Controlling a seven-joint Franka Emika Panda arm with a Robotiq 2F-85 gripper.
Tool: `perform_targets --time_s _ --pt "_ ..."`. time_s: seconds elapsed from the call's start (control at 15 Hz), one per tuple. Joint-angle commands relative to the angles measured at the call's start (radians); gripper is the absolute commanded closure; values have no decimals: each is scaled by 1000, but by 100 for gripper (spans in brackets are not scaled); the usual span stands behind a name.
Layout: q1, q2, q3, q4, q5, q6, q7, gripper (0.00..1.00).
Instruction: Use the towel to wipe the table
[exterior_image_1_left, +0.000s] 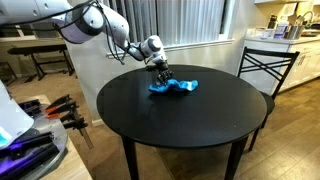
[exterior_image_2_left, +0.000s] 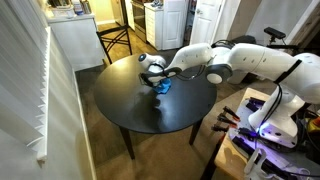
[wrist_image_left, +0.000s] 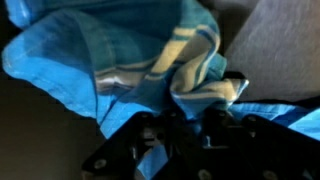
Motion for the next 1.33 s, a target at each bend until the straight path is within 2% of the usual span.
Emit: perform_targets --time_s 0.0,0.13,0.4,0.47,1.27 --pt "60 -2 79 -16 -18 -10 -103 94" --pt "92 -4 93 -9 -29 -2 -162 94" --pt "127 -4 100 12 -26 0 -188 94" --pt "128 -4 74 28 -34 -21 -143 86" --pt "135 -4 82 31 -32 -21 -154 86"
